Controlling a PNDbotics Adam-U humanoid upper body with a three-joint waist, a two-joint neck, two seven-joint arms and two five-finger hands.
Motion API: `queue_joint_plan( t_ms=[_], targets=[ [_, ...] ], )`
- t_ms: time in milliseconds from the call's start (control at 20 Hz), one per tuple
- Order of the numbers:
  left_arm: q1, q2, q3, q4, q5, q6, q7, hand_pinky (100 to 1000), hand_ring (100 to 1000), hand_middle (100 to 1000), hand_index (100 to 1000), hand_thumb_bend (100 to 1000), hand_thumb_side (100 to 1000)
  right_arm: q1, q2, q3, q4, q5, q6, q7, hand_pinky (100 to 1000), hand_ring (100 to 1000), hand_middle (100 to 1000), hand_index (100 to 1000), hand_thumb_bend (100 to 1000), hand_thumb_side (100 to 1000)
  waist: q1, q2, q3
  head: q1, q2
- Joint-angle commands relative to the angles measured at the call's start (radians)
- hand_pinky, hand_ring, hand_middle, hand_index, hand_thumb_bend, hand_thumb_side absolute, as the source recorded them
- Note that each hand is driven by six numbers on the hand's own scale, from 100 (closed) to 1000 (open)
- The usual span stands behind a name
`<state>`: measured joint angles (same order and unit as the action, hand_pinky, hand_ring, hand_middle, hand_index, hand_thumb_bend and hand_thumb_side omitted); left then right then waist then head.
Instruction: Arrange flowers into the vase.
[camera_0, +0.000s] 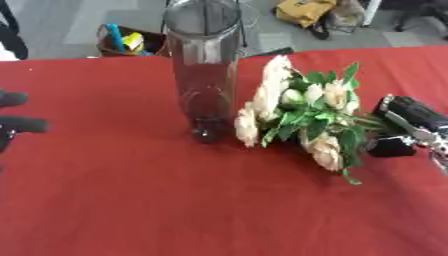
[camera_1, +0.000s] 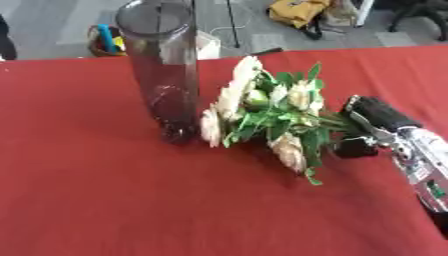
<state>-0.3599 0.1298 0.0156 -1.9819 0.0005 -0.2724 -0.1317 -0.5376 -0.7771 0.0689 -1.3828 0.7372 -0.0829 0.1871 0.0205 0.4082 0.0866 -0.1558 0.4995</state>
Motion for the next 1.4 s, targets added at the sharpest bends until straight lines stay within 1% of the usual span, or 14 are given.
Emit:
queue_joint_plan(
  t_ms=[50,100,200,300,450,700,750,800,900,1100,1400],
  targets=[
    [-0.009,0.001,-0.01,-0.018,-0.005,-0.001,-0.006,721,611,728,853,107,1000,-0.02,-0.018,-0.013,-0.012,0.009,0.003,-0.039,123,199,100,100,253,506,-0.005,-0.017,-0.002,-0.003,-0.013],
    [-0.009,0.001,-0.01,-0.018,-0.005,0.0,-0.006,720,608,725,853,107,1000,-0.02,-0.017,-0.014,-0.013,0.009,0.003,-0.06,100,167,100,100,263,521,-0.005,-0.017,-0.002,-0.003,-0.014],
    [-0.009,0.001,-0.01,-0.018,-0.005,0.0,-0.006,721,604,725,852,107,1000,-0.021,-0.014,-0.018,-0.014,0.009,0.007,-0.112,100,138,100,100,323,551,-0.005,-0.017,-0.002,-0.003,-0.017],
    [-0.009,0.001,-0.01,-0.018,-0.006,0.0,-0.007,721,603,725,852,106,1000,-0.021,-0.011,-0.019,-0.008,0.002,0.013,-0.166,100,116,100,100,344,570,-0.005,-0.017,-0.002,-0.003,-0.018],
    [-0.009,0.001,-0.011,-0.018,-0.006,0.001,-0.008,721,602,726,852,106,1000,-0.023,-0.009,-0.016,0.001,-0.011,0.013,-0.223,100,100,100,100,337,555,-0.005,-0.016,-0.002,-0.004,-0.02],
    [-0.009,0.0,-0.012,-0.018,-0.007,0.002,-0.009,721,600,726,851,106,1000,-0.029,-0.004,-0.016,0.001,-0.049,0.003,-0.29,100,100,100,100,314,531,-0.006,-0.015,-0.003,-0.003,-0.021],
    [-0.009,0.0,-0.012,-0.018,-0.007,0.002,-0.01,721,600,726,851,106,1000,-0.03,-0.004,-0.017,0.001,-0.057,0.002,-0.303,100,100,100,100,314,531,-0.006,-0.015,-0.003,-0.003,-0.022],
    [-0.009,0.0,-0.012,-0.018,-0.007,0.002,-0.01,721,599,726,851,106,1000,-0.033,0.0,-0.02,-0.002,-0.071,0.001,-0.322,100,100,100,100,290,530,-0.006,-0.016,-0.003,-0.002,-0.022],
    [-0.009,0.0,-0.012,-0.018,-0.007,0.003,-0.011,721,598,726,851,105,1000,-0.036,0.002,-0.021,-0.005,-0.098,0.0,-0.356,100,100,100,100,274,539,-0.006,-0.016,-0.003,-0.002,-0.023],
    [-0.008,0.0,-0.012,-0.018,-0.008,0.005,-0.013,721,597,727,851,105,1000,-0.047,0.006,-0.022,-0.028,-0.142,-0.008,-0.418,100,100,100,100,268,561,-0.008,-0.016,-0.003,0.001,-0.024],
    [-0.008,0.001,-0.013,-0.018,-0.008,0.006,-0.016,722,596,728,851,105,1000,-0.073,0.013,-0.023,-0.048,-0.246,0.001,-0.456,100,100,100,100,278,552,-0.011,-0.019,0.001,0.004,-0.021]
  ],
)
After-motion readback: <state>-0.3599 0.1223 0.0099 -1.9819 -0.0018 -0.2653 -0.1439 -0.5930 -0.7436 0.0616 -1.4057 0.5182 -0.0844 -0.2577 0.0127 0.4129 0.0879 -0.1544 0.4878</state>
